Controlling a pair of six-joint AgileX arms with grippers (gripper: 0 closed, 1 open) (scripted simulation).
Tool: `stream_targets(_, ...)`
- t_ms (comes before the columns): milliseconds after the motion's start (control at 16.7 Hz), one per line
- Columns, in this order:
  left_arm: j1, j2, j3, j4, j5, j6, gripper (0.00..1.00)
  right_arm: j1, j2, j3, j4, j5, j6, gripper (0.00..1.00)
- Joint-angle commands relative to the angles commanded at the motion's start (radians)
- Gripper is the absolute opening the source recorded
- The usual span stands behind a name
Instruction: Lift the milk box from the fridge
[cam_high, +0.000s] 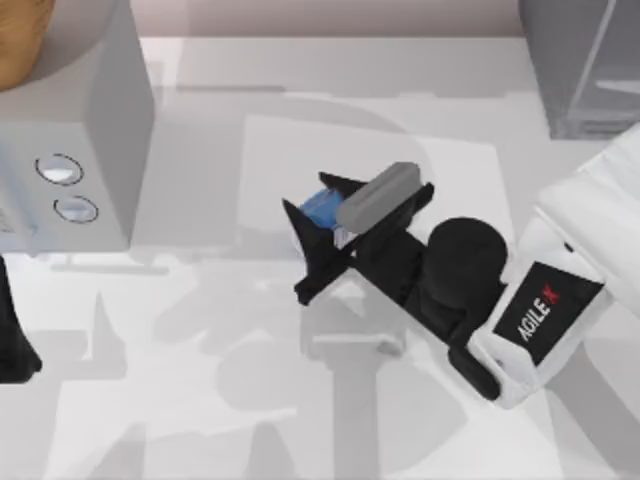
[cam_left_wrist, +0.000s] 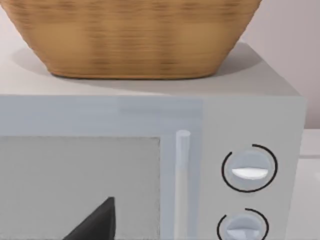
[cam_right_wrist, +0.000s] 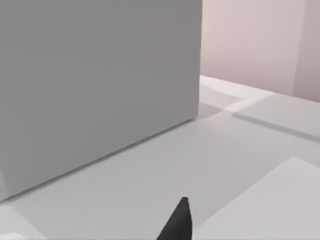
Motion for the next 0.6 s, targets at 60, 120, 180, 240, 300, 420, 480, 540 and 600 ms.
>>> stream_targets(60,0.000,0.000,0.000,0.000,0.000,0.000,1.00,0.000,0.000,0.000,0.000,0.000,0.000,0.75)
stream_targets(120,0.000,0.000,0.000,0.000,0.000,0.000,1.00,0.000,0.000,0.000,0.000,0.000,0.000,0.83)
stream_targets(180,0.000,0.000,0.000,0.000,0.000,0.000,1.00,0.000,0.000,0.000,0.000,0.000,0.000,0.90)
stream_targets(240,0.000,0.000,0.000,0.000,0.000,0.000,1.00,0.000,0.000,0.000,0.000,0.000,0.000,0.98)
stream_targets(300,0.000,0.000,0.000,0.000,0.000,0.000,1.00,0.000,0.000,0.000,0.000,0.000,0.000,1.00)
stream_targets(420,0.000,0.000,0.000,0.000,0.000,0.000,1.00,0.000,0.000,0.000,0.000,0.000,0.000,1.00)
stream_targets(480,0.000,0.000,0.000,0.000,0.000,0.000,1.00,0.000,0.000,0.000,0.000,0.000,0.000,1.00)
stream_targets(540,0.000,0.000,0.000,0.000,0.000,0.000,1.00,0.000,0.000,0.000,0.000,0.000,0.000,1.00)
stream_targets(600,0.000,0.000,0.000,0.000,0.000,0.000,1.00,0.000,0.000,0.000,0.000,0.000,0.000,1.00)
